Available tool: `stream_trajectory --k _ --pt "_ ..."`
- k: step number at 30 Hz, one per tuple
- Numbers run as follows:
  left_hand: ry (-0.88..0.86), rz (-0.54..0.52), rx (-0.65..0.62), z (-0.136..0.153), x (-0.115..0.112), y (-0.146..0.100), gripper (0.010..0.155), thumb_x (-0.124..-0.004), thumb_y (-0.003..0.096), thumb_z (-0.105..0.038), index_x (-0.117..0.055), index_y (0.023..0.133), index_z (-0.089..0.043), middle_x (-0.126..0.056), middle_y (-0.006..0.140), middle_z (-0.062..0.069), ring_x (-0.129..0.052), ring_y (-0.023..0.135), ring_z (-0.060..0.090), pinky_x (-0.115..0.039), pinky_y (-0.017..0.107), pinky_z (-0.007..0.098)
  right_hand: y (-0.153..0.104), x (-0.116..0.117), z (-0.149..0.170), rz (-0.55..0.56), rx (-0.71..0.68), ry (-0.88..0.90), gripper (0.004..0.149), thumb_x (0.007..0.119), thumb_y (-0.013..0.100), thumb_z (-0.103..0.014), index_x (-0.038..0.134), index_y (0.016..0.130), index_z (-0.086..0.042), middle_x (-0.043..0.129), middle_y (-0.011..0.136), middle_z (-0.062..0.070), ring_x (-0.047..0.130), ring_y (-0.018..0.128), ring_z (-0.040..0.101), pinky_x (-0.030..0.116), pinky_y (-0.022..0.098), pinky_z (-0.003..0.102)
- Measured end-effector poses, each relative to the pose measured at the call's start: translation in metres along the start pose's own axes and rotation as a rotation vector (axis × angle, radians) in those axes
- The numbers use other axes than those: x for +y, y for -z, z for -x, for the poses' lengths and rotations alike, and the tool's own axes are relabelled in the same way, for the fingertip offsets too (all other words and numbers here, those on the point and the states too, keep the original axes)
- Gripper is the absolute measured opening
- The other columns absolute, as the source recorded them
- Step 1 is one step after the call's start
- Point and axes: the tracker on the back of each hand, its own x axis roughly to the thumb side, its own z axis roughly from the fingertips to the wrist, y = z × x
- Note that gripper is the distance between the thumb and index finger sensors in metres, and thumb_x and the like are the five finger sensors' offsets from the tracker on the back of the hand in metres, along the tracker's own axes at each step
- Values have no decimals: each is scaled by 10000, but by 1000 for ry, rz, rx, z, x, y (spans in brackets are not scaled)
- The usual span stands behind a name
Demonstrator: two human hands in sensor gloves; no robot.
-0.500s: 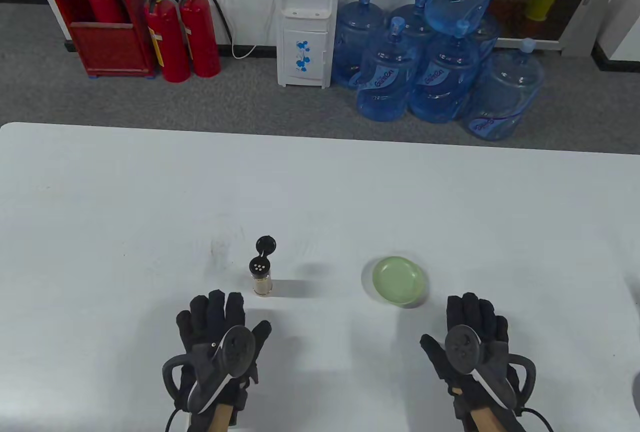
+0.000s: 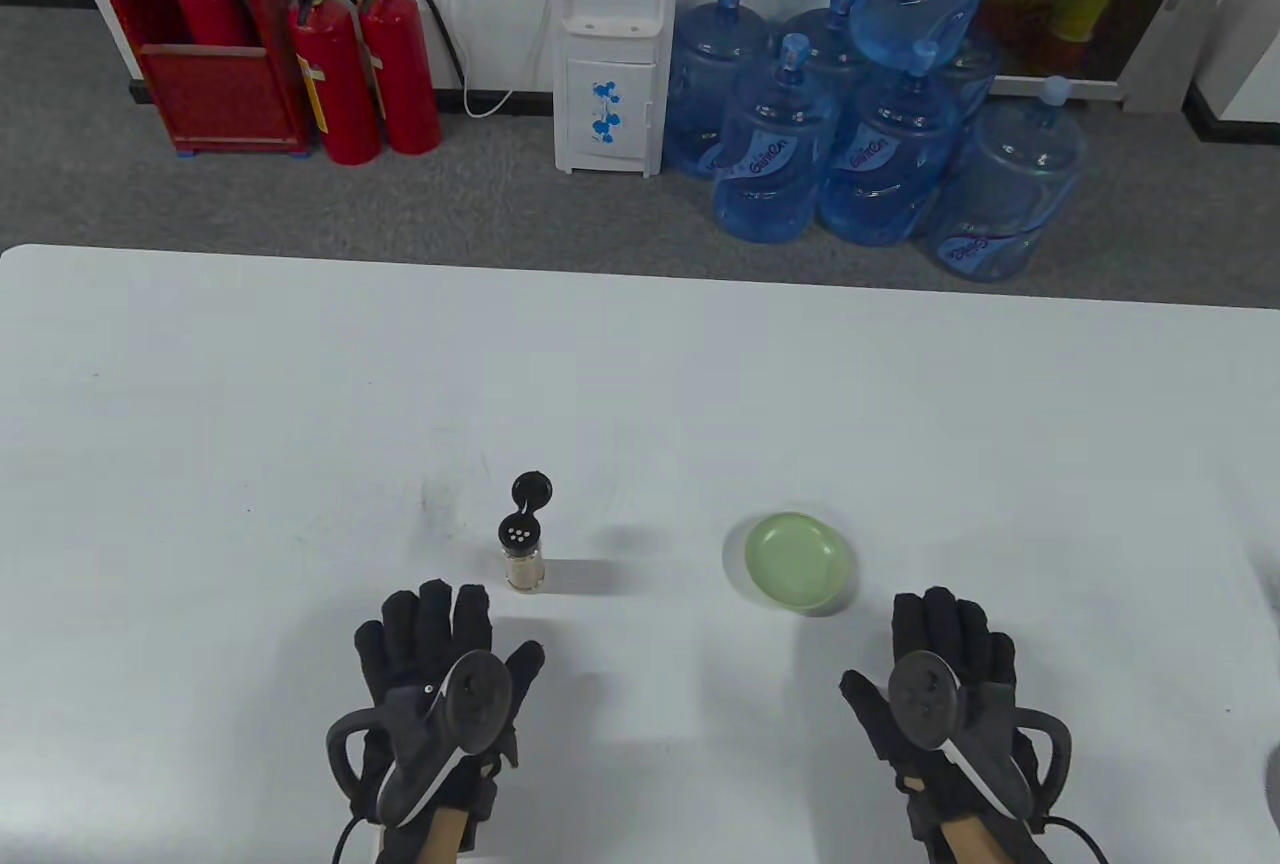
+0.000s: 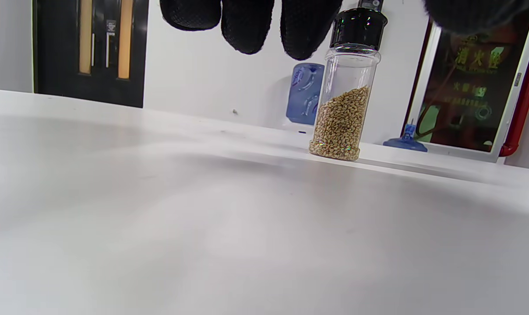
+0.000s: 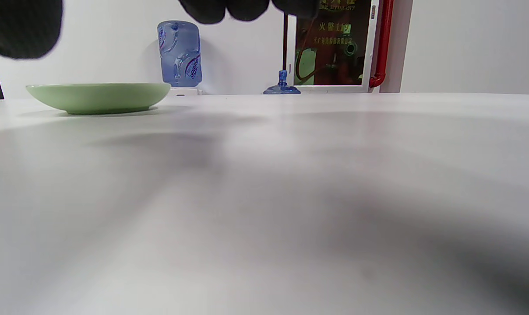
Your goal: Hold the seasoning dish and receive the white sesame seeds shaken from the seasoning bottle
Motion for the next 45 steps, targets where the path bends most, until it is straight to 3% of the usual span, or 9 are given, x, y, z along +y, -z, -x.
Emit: stream_trajectory --k 31,36,39,45 --pt "-7 -3 11 2 -1 1 784 -646 448 -722 -591 1100 -289 -504 1187 37 -473 1147 432 -376 811 660 2 -6 -3 37 54 12 900 656 395 -777 382 1108 -299 283 1182 -11 337 1112 311 321 809 550" --pt "-17 11 25 3 -1 5 783 -643 452 -720 -585 1102 -287 -496 1189 37 -464 1149 431 -370 814 658 17 -15 -14 75 101 7 817 664 402 -766 568 1047 -273 512 1114 12 558 1020 314 425 802 538" --pt "-8 -1 18 2 -1 3 782 -645 451 -721 -592 1100 -288 -504 1188 37 -472 1147 431 -376 812 659 33 -14 -23 33 143 -24 760 667 403 -761 677 983 -271 629 1053 8 651 958 299 491 782 533" --pt "-5 3 14 -1 -1 1 775 -644 452 -715 -598 1096 -285 -511 1183 37 -477 1144 431 -378 812 657 71 -7 -45 -2 252 -120 695 666 402 -761 828 893 -297 692 1036 -11 698 941 290 523 775 523"
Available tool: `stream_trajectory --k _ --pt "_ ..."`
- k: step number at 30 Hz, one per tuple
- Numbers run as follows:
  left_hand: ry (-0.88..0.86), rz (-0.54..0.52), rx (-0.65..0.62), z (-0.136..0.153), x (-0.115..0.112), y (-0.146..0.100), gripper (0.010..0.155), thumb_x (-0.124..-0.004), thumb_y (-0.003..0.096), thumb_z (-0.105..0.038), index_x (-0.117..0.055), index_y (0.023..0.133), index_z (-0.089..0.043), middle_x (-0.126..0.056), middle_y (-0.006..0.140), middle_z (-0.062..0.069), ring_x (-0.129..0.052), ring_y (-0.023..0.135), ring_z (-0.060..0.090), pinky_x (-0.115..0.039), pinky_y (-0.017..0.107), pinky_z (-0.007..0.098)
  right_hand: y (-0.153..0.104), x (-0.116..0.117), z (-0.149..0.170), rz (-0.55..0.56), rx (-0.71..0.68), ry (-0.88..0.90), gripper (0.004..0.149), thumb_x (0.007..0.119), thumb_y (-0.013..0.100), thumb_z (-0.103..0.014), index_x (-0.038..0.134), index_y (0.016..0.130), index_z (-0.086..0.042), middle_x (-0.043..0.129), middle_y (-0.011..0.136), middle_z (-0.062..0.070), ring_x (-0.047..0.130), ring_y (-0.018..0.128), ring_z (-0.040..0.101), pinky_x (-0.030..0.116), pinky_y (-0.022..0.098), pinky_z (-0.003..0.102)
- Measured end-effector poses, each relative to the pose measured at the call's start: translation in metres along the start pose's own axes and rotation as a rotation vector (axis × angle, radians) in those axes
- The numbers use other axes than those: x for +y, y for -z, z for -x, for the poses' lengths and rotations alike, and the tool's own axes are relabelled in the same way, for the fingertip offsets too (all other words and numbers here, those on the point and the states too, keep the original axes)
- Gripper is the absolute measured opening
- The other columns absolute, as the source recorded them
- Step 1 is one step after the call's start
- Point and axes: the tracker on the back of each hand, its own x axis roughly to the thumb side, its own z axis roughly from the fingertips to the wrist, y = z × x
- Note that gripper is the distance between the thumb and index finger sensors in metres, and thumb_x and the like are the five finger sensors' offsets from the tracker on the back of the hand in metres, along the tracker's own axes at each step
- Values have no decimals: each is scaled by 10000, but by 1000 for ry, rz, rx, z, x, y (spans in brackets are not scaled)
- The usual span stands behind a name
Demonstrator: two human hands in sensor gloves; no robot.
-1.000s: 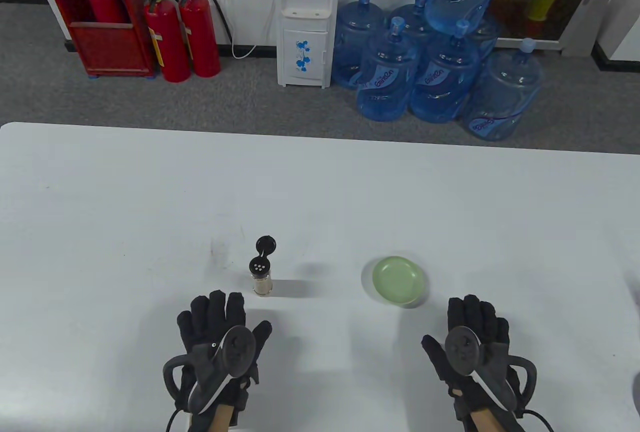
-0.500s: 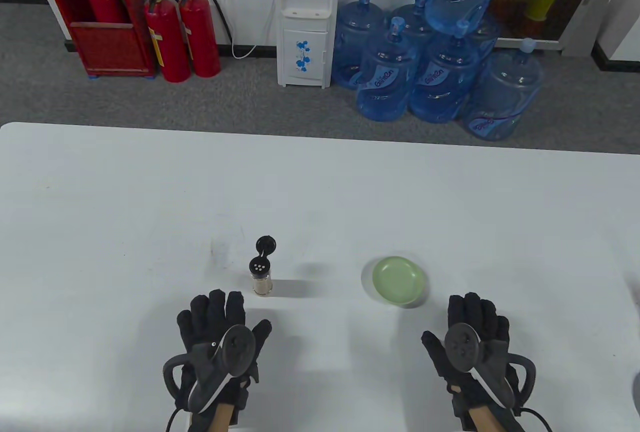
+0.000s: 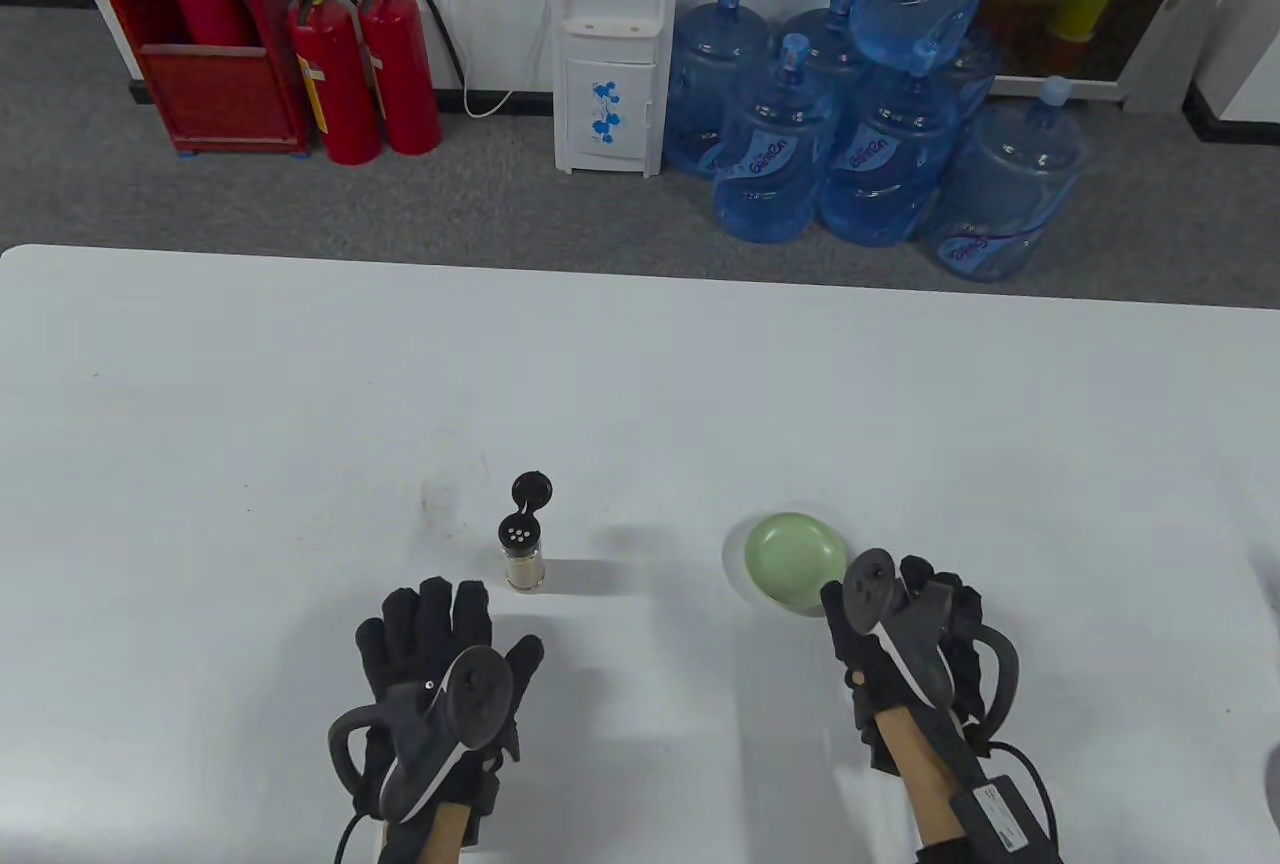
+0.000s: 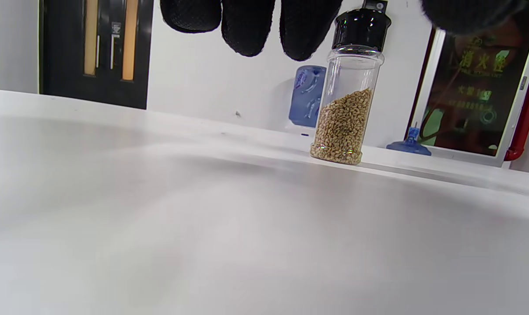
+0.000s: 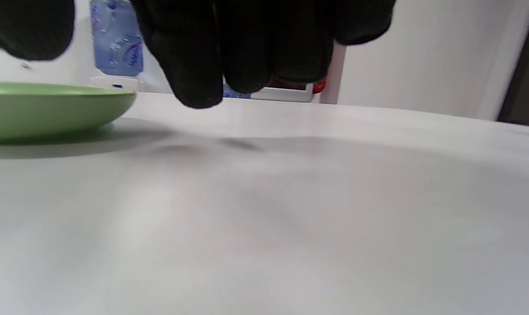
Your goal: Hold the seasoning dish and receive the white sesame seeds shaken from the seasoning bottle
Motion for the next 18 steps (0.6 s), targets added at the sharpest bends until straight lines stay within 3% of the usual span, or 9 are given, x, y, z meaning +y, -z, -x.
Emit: stream_trajectory --k 3,6,8,15,18 --pt "-9 -12 0 1 1 -2 773 -644 452 -714 -604 1094 -284 -514 1183 36 -479 1144 432 -381 810 657 14 4 -12 -29 63 -50 720 658 389 -782 831 893 -298 679 1044 -8 685 945 292 515 777 524" --pt "-10 -10 2 1 1 -3 772 -641 454 -713 -600 1096 -286 -510 1184 37 -476 1144 432 -379 811 657 25 10 -21 -135 105 -74 790 648 379 -805 742 969 -288 513 1125 -2 516 1028 314 422 803 534" --pt "-11 -2 10 2 1 -1 771 -640 456 -713 -596 1096 -286 -506 1185 36 -472 1146 430 -376 812 657 29 14 -27 -184 112 -42 787 680 383 -777 725 969 -254 490 1128 5 487 1036 319 404 804 536" --pt "-24 -11 28 4 1 -1 766 -642 455 -706 -603 1093 -282 -511 1182 39 -474 1144 432 -374 812 657 31 16 -36 -142 134 86 533 775 452 -545 806 844 -185 554 1088 10 529 1023 317 439 794 535" --pt "-32 -13 33 5 1 -1 765 -643 456 -704 -604 1092 -281 -510 1182 39 -473 1144 432 -373 813 657 30 17 -32 -163 148 132 502 757 457 -514 797 814 -163 587 1057 29 584 993 322 477 781 539"
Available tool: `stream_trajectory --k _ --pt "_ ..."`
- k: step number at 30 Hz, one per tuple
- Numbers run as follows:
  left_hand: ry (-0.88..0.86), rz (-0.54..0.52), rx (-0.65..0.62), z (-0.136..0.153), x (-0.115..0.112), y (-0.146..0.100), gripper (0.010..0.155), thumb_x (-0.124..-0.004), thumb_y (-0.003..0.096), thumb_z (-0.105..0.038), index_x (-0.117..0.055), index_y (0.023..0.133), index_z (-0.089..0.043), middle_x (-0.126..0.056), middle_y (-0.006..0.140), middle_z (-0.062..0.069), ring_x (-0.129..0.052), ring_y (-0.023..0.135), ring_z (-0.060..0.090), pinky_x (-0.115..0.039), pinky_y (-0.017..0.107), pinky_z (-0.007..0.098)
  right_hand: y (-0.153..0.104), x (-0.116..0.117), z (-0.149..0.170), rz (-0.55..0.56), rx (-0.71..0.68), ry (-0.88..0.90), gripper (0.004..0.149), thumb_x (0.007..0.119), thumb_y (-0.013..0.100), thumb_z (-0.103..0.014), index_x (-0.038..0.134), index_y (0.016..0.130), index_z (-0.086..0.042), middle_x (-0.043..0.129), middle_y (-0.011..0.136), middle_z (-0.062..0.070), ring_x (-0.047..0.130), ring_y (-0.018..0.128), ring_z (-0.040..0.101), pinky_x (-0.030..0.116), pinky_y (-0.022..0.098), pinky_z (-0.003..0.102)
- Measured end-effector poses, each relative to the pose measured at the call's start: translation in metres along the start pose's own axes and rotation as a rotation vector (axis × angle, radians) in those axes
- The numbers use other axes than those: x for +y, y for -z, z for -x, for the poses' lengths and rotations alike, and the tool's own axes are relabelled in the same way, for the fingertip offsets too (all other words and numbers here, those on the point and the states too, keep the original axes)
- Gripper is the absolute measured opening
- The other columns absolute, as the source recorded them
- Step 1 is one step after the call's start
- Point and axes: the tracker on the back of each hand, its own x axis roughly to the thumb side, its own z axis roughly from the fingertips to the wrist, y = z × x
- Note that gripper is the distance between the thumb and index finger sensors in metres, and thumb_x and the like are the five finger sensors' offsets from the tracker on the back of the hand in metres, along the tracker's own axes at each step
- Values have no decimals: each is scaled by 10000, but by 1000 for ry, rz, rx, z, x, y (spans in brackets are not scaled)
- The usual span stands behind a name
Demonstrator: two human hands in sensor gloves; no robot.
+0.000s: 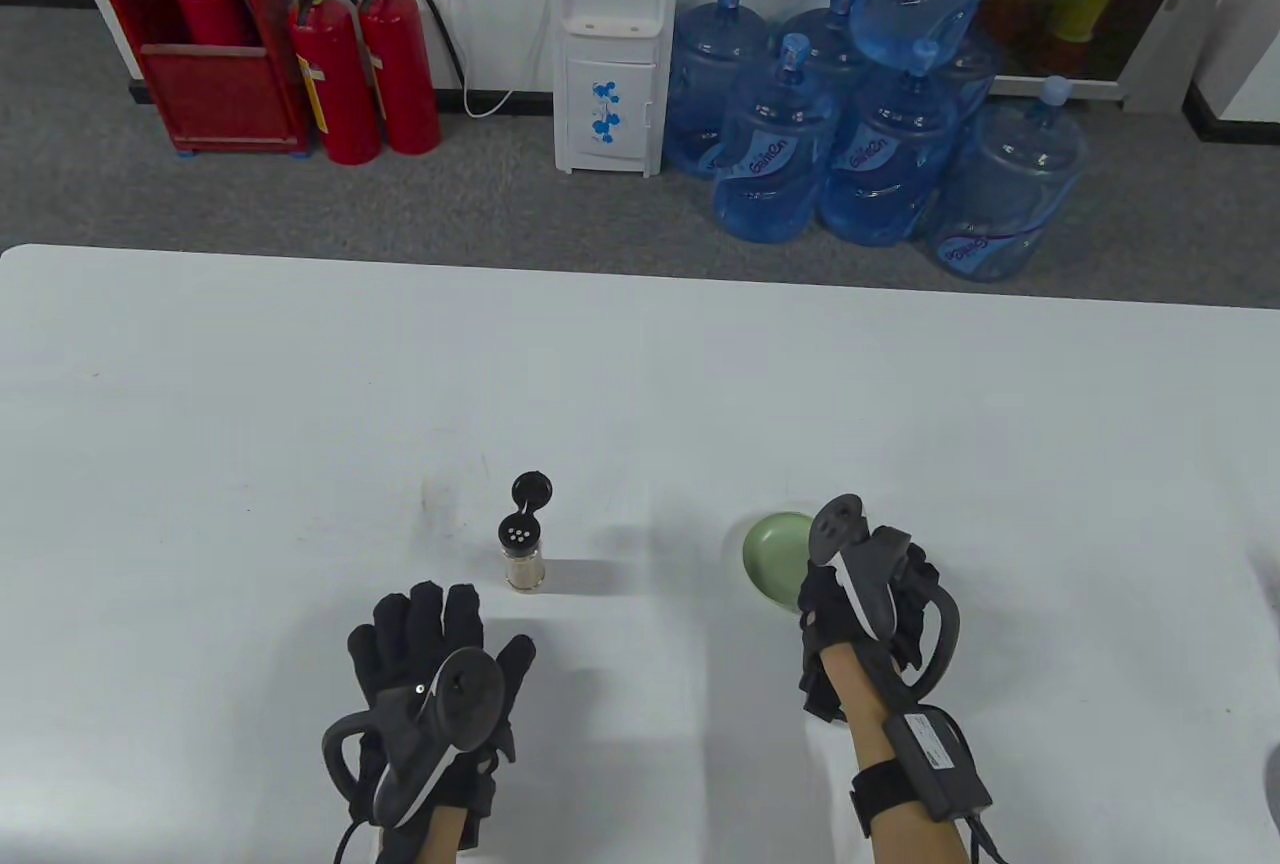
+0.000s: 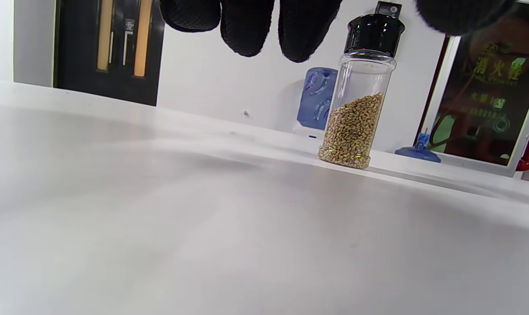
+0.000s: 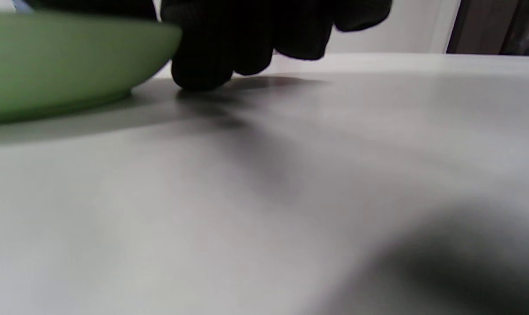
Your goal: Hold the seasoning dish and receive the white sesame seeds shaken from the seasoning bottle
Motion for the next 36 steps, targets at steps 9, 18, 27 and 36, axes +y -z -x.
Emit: stream_trajectory --k 9,18,27,36 --pt "-1 -15 25 3 1 2 757 -643 459 -702 -626 1080 -269 -574 1153 34 -713 982 347 -621 730 528 -31 -22 36 61 -76 462 399 860 423 -481 966 639 -162 852 898 2 838 859 283 621 728 525" --pt "-15 -43 40 4 2 4 789 -650 456 -704 -566 1099 -254 -582 1141 31 -814 846 270 -715 620 439 -68 -30 79 -7 -123 604 386 922 409 -489 1027 570 -155 926 846 -28 902 823 255 636 724 513" --pt "-204 19 117 18 -3 5 860 -703 444 -699 -490 1119 -209 -545 1140 70 -819 804 277 -725 584 428 -73 -13 91 12 -103 642 398 867 422 -529 972 618 -198 873 885 -50 869 849 234 622 734 504" --pt "-333 215 119 8 -21 39 956 -854 414 -631 -396 1141 -212 -464 1167 59 -857 722 221 -763 511 383 -75 -12 87 -65 -124 724 399 876 426 -502 964 654 -187 849 910 -29 848 865 254 604 736 518"
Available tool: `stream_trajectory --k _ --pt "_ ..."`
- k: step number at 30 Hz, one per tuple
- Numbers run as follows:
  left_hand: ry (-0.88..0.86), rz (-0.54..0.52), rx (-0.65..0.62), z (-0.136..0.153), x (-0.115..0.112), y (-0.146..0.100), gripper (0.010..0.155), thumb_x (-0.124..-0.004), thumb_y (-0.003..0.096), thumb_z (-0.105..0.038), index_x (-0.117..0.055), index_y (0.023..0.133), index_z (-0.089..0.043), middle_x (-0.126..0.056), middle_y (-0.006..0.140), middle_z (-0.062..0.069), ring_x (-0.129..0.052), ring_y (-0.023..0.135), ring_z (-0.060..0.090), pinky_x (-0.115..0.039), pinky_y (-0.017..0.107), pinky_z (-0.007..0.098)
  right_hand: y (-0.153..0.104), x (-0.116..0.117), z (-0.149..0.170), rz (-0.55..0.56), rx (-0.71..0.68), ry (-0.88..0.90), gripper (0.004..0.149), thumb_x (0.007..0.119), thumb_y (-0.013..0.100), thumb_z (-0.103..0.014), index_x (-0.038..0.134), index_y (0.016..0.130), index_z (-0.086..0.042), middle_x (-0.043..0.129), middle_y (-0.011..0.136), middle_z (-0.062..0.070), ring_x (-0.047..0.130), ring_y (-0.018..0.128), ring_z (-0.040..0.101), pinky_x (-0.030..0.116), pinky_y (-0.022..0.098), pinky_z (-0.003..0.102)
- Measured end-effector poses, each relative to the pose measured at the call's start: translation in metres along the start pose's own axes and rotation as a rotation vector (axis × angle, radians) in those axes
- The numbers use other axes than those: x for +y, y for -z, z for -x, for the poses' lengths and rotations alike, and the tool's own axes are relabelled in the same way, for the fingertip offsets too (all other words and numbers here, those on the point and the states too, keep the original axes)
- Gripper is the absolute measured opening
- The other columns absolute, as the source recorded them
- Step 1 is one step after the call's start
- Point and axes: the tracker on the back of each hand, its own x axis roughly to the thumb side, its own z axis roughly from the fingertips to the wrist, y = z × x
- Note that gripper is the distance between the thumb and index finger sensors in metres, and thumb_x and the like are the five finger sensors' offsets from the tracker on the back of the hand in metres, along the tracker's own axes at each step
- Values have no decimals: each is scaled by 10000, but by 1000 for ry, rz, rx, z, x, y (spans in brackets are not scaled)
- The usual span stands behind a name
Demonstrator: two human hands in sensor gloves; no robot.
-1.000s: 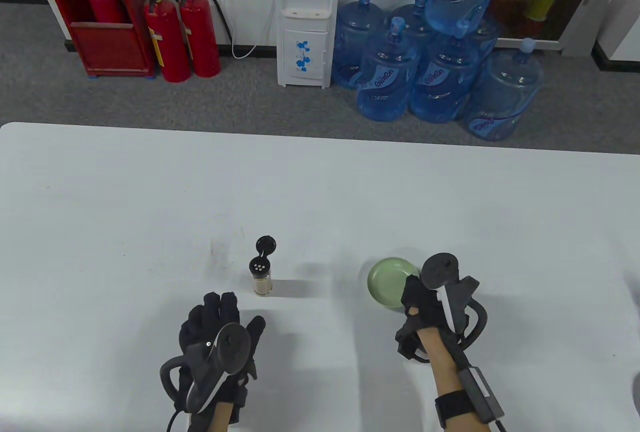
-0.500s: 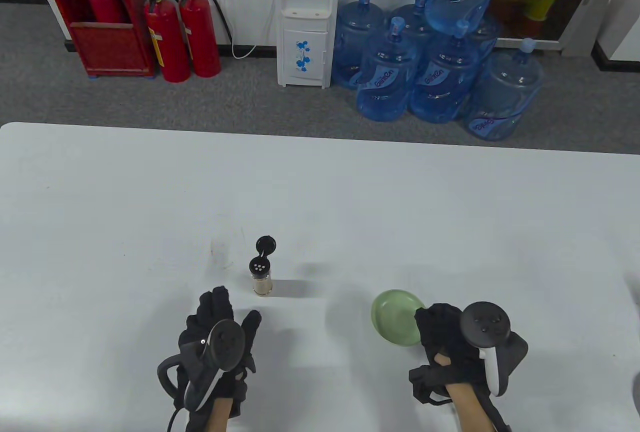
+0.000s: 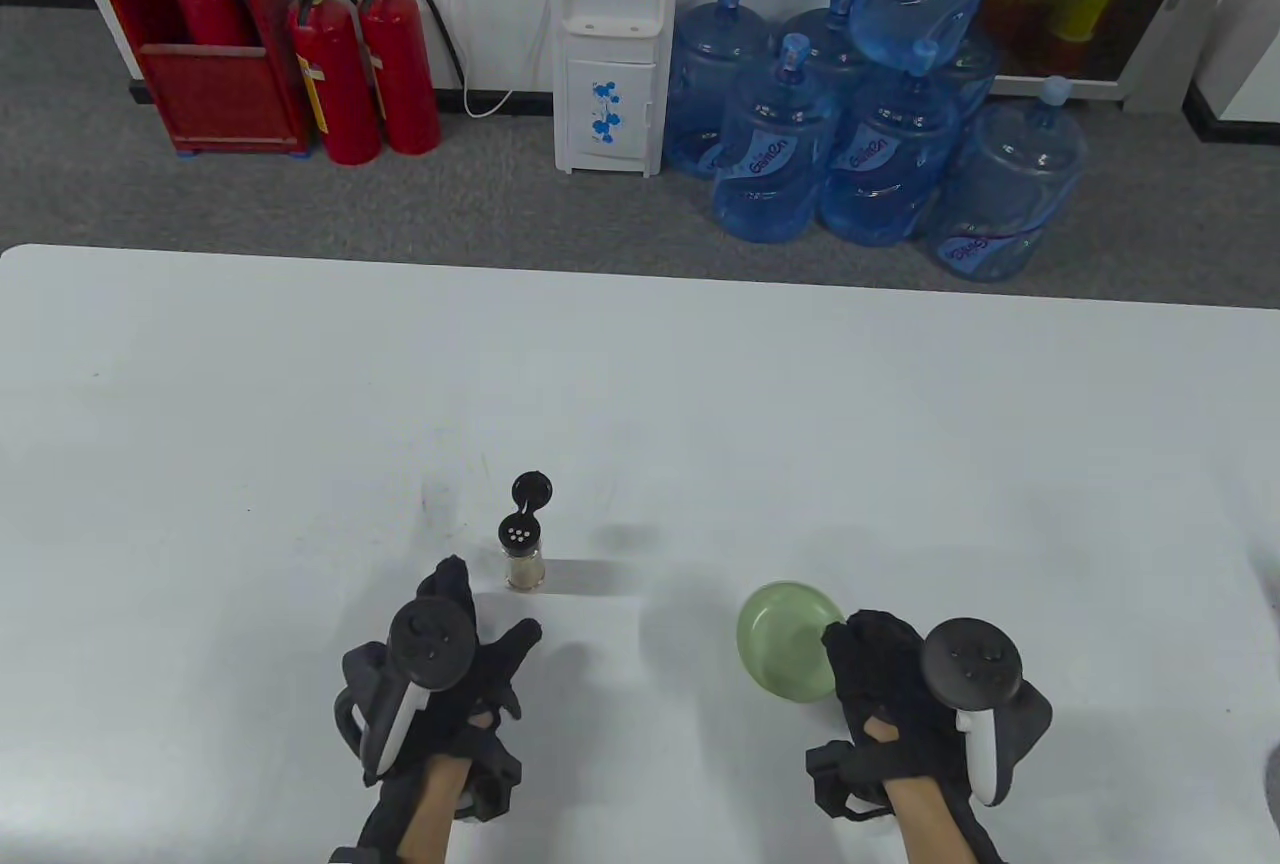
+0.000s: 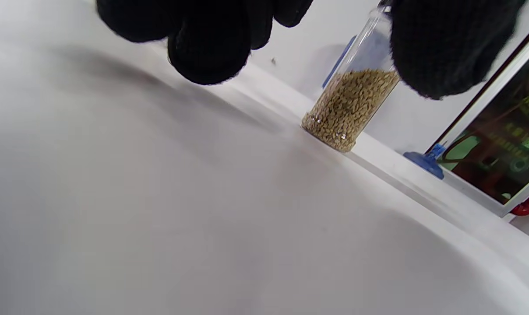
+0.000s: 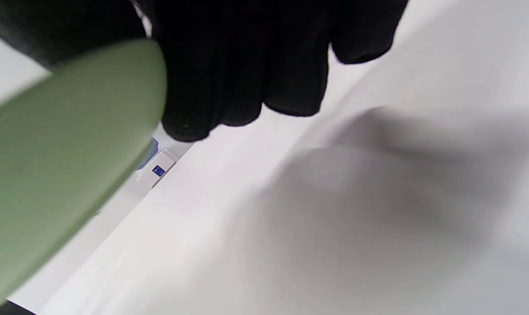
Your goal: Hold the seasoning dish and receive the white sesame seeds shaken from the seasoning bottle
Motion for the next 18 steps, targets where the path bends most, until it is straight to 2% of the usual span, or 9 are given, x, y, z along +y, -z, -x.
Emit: stream_trajectory --k 3,8,11,14,18 --pt "-61 51 49 -5 -4 17 964 -866 414 -630 -372 1148 -246 -427 1184 31 -816 761 217 -730 587 403 1 1 -1 -10 -8 -12 401 876 424 -504 964 657 -189 848 911 -33 848 867 252 605 737 516" --pt "-142 27 73 -16 -8 34 942 -888 404 -616 -417 1140 -265 -464 1180 18 -802 824 245 -704 641 435 2 1 -1 -21 -4 -7 402 876 424 -504 964 658 -190 846 913 -32 847 866 254 603 738 516" --pt "-75 52 99 -21 -13 40 887 -859 430 -636 -393 1121 -333 -450 1178 -49 -774 829 199 -681 664 395 1 2 -3 -23 -12 -21 401 874 425 -506 963 659 -193 846 914 -32 846 868 252 603 738 516" --pt "-26 27 120 -26 -15 41 840 -844 430 -656 -382 1089 -412 -483 1160 -114 -788 806 173 -686 668 374 1 4 -2 -27 -13 -31 400 872 428 -506 964 659 -193 846 914 -33 846 869 251 603 738 516" --pt "3 -6 119 -29 -15 40 718 -830 440 -649 -479 1037 -459 -607 1102 -190 -832 786 143 -712 671 361 0 5 -2 -21 -12 -41 405 874 426 -505 964 661 -188 845 914 -30 848 866 256 601 737 518"
